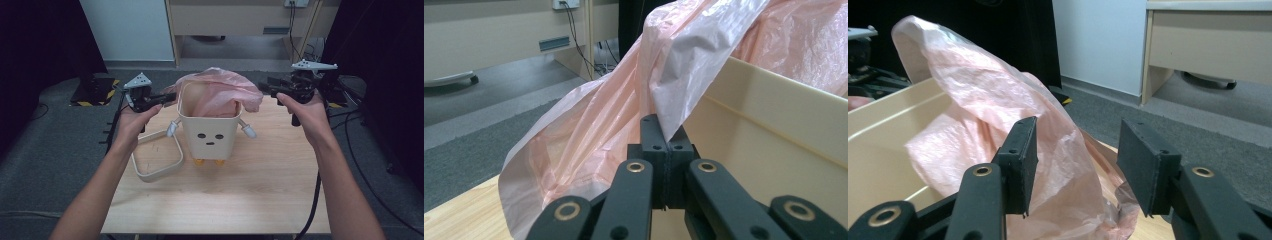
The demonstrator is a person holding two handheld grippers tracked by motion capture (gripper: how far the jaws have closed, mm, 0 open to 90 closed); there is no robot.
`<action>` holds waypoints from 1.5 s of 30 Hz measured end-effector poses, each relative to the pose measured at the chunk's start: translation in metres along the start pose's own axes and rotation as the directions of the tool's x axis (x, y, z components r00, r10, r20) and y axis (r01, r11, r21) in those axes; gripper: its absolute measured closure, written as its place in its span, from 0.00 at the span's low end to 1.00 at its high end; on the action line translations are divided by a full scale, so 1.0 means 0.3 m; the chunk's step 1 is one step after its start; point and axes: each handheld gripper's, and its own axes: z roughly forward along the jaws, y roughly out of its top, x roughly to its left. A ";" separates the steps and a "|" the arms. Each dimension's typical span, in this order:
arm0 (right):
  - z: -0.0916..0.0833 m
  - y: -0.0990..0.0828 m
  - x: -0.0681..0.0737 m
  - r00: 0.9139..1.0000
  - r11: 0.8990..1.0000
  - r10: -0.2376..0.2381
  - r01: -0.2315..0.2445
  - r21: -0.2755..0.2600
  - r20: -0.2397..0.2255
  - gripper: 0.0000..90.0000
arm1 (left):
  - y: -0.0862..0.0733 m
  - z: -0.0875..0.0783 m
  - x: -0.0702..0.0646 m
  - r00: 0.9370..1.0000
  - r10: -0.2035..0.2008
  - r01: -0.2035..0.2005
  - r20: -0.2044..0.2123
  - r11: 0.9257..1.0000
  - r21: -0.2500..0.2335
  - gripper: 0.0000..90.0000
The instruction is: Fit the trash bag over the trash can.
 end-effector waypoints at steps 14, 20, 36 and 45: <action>0.017 0.008 0.051 0.997 0.999 -0.032 0.033 0.014 -0.065 0.55 | 0.010 -0.004 0.005 1.000 -0.006 0.006 0.006 1.000 -0.006 1.00; 0.063 -0.004 0.057 0.996 0.997 -0.042 0.046 0.056 -0.078 0.58 | 0.012 -0.006 0.008 1.000 -0.006 0.006 0.011 1.000 -0.005 1.00; 0.063 -0.005 0.095 0.989 0.993 -0.095 0.102 0.057 -0.115 0.99 | 0.033 -0.070 -0.036 0.998 0.018 -0.017 0.052 0.999 -0.033 1.00; 0.001 0.011 0.120 0.989 0.993 -0.115 0.118 0.026 -0.093 1.00 | 0.063 -0.156 -0.080 0.995 0.042 -0.035 0.094 0.997 -0.073 1.00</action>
